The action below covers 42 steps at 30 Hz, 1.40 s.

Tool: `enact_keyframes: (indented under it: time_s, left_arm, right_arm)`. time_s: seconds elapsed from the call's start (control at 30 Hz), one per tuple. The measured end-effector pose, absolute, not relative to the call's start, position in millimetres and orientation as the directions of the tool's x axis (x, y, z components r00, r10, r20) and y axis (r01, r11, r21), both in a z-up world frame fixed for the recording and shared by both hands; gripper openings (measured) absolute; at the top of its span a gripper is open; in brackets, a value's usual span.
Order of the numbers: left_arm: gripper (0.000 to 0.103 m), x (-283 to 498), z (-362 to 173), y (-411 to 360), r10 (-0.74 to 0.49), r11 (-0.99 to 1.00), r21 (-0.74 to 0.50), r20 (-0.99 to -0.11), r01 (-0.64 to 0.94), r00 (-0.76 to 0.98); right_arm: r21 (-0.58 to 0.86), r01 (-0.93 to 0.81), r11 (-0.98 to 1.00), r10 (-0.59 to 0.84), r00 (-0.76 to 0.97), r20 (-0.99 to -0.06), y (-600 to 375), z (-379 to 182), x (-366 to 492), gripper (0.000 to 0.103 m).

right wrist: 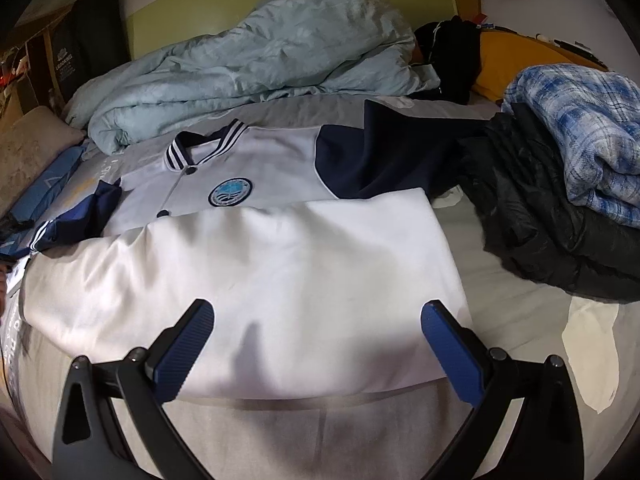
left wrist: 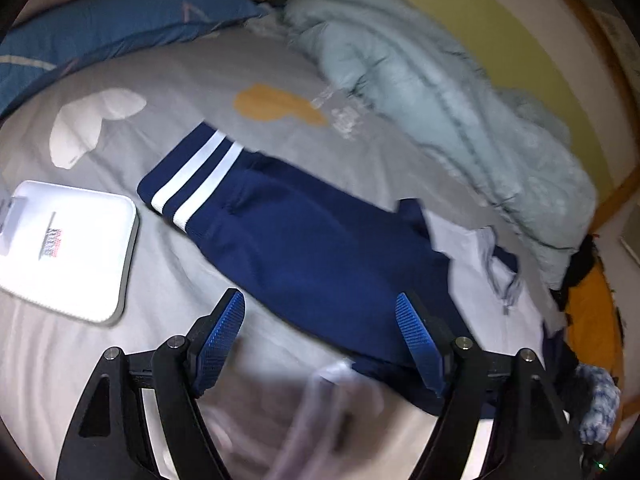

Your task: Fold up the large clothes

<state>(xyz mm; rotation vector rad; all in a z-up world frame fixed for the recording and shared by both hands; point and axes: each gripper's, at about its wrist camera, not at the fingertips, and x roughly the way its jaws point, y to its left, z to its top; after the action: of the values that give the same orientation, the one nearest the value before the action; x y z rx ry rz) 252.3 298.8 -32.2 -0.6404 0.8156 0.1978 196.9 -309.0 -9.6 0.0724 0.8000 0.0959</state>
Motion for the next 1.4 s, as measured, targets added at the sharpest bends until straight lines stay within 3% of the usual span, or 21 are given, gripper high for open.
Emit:
enact_keyframes:
  time_s: [0.1, 0.17, 0.2, 0.23, 0.27, 0.3, 0.4, 0.5, 0.67, 0.83, 1.0, 1.07, 1.1, 1.13, 1.23, 1.4]
  left_arm:
    - [0.071, 257.7, -56.6, 313.1, -0.125, 0.743, -0.506, -0.748, -0.438, 0.652]
    - [0.061, 256.9, -65.1, 318.8, -0.143, 0.72, -0.537, -0.735, -0.441, 0.663]
    - [0.045, 256.6, -65.1, 319.0, -0.124, 0.731, -0.524, -0.732, -0.437, 0.67]
    - [0.018, 256.8, -64.8, 318.8, -0.115, 0.742, -0.517, -0.725, -0.427, 0.679]
    - [0.007, 256.9, -64.4, 318.9, -0.125, 0.741, -0.531, -0.711, -0.412, 0.692]
    - [0.002, 257.1, -63.2, 320.0, -0.142, 0.728, -0.559, -0.691, -0.398, 0.709]
    - [0.002, 251.9, -33.5, 304.4, -0.136, 0.732, -0.595, -0.604, -0.331, 0.786]
    - [0.002, 244.6, 21.8, 256.4, -0.145, 0.835, -0.52, -0.524, -0.18, 0.839]
    - [0.002, 201.4, 64.5, 138.9, -0.367, 0.879, -0.453, -0.444, 0.148, 0.818]
    - [0.002, 170.9, 47.4, 27.6, -0.482, 0.876, -0.318, -0.523, 0.364, 0.703]
    - [0.003, 161.5, 0.4, -31.5, -0.466, 0.877, -0.256, -0.654, 0.406, 0.595]
    - [0.015, 155.6, -14.9, -44.5, -0.455, 0.873, -0.229, -0.7, 0.431, 0.55]
    - [0.037, 151.8, -20.5, -51.7, -0.456, 0.861, -0.22, -0.733, 0.459, 0.504]
    - [0.045, 144.4, -22.4, -57.8, -0.441, 0.859, -0.202, -0.758, 0.47, 0.481]
    - [0.048, 117.5, -8.9, -58.6, -0.412, 0.871, -0.134, -0.722, 0.472, 0.556]
    - [0.056, 110.9, 22.3, -22.8, -0.411, 0.902, -0.182, -0.643, 0.392, 0.647]
  right_arm:
    - [0.114, -0.065, 0.991, 0.128, 0.686, -0.717, -309.2, -10.7, 197.7, 0.103]
    - [0.108, -0.071, 0.992, 0.127, 0.683, -0.719, -308.5, -11.2, 198.0, 0.103]
    - [0.106, -0.072, 0.992, 0.127, 0.684, -0.718, -308.6, -11.4, 197.8, 0.103]
    - [0.109, -0.074, 0.991, 0.129, 0.685, -0.717, -308.8, -11.1, 197.5, 0.103]
    - [0.113, -0.078, 0.991, 0.136, 0.683, -0.717, -308.6, -10.8, 197.5, 0.103]
    - [0.118, -0.081, 0.99, 0.142, 0.682, -0.718, -308.3, -10.7, 197.7, 0.103]
    - [0.121, -0.088, 0.989, 0.148, 0.679, -0.719, -306.5, -10.4, 199.0, 0.103]
    - [0.113, -0.09, 0.99, 0.144, 0.684, -0.715, -304.5, -9.0, 197.2, 0.103]
    - [0.108, -0.093, 0.99, 0.143, 0.695, -0.704, -302.5, -3.4, 192.4, 0.103]
    - [0.111, -0.088, 0.99, 0.14, 0.713, -0.687, -301.5, 4.7, 189.6, 0.103]
    - [0.08, -0.068, 0.994, 0.104, 0.726, -0.68, -304.8, 5.3, 187.0, 0.103]
    - [0.092, -0.065, 0.994, 0.11, 0.722, -0.683, -308.6, 5.6, 186.3, 0.103]
    - [0.097, -0.06, 0.993, 0.11, 0.723, -0.682, -310.3, 6.3, 185.9, 0.103]
    - [0.104, -0.055, 0.993, 0.111, 0.724, -0.68, -312.4, 7.6, 185.6, 0.103]
    - [0.116, -0.051, 0.992, 0.116, 0.729, -0.674, -315.9, 10.6, 183.8, 0.103]
    - [0.107, -0.062, 0.992, 0.118, 0.725, -0.679, -312.7, 9.2, 183.0, 0.103]
